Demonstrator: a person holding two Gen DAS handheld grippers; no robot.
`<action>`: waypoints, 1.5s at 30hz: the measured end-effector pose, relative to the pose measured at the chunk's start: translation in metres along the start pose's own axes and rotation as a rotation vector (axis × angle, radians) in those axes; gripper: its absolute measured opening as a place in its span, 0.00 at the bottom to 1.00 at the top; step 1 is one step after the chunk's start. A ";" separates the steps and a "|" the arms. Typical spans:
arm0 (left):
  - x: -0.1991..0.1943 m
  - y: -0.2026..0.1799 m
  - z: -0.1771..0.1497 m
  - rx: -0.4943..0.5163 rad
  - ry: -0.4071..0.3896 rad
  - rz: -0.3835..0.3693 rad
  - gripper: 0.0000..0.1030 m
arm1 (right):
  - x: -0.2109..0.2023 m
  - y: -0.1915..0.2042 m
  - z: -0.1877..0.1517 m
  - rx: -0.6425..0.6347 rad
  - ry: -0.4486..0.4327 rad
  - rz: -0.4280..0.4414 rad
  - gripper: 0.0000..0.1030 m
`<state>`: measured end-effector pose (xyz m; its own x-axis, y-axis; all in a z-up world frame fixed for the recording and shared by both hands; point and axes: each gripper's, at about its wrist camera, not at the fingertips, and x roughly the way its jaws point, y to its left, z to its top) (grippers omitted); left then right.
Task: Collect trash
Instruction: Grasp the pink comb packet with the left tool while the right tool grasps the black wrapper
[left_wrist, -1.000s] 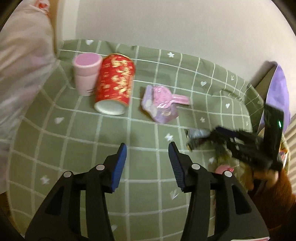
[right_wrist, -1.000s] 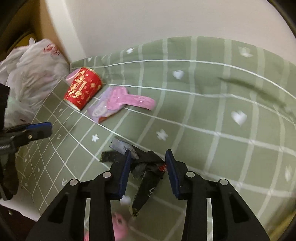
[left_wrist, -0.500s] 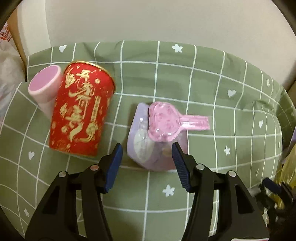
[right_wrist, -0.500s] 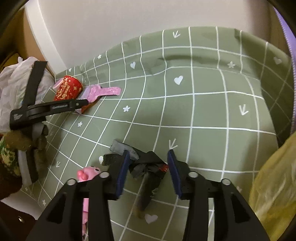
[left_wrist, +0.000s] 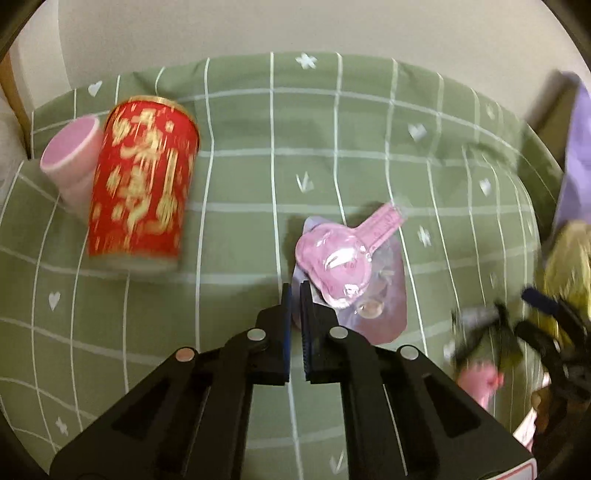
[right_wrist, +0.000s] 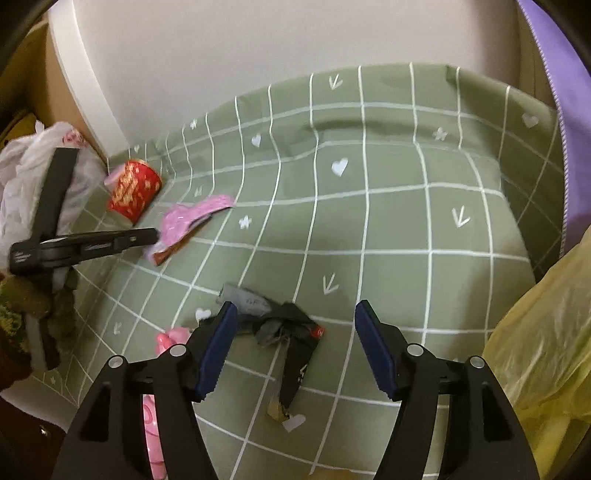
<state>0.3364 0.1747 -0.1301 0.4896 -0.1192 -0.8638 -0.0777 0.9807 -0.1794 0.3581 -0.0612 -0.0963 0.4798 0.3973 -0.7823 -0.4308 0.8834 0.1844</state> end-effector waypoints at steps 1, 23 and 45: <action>-0.004 0.002 -0.006 0.006 0.010 -0.020 0.04 | 0.002 0.002 -0.001 -0.010 0.005 0.001 0.60; -0.048 0.031 -0.044 -0.047 -0.002 -0.049 0.16 | 0.016 0.017 -0.017 0.034 0.051 0.107 0.61; -0.063 0.007 -0.041 0.130 -0.064 -0.105 0.41 | 0.018 0.018 0.006 -0.120 0.049 0.041 0.35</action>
<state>0.2689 0.1831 -0.0962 0.5437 -0.2162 -0.8109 0.0875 0.9756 -0.2014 0.3635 -0.0365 -0.1035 0.4234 0.4170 -0.8043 -0.5390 0.8295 0.1463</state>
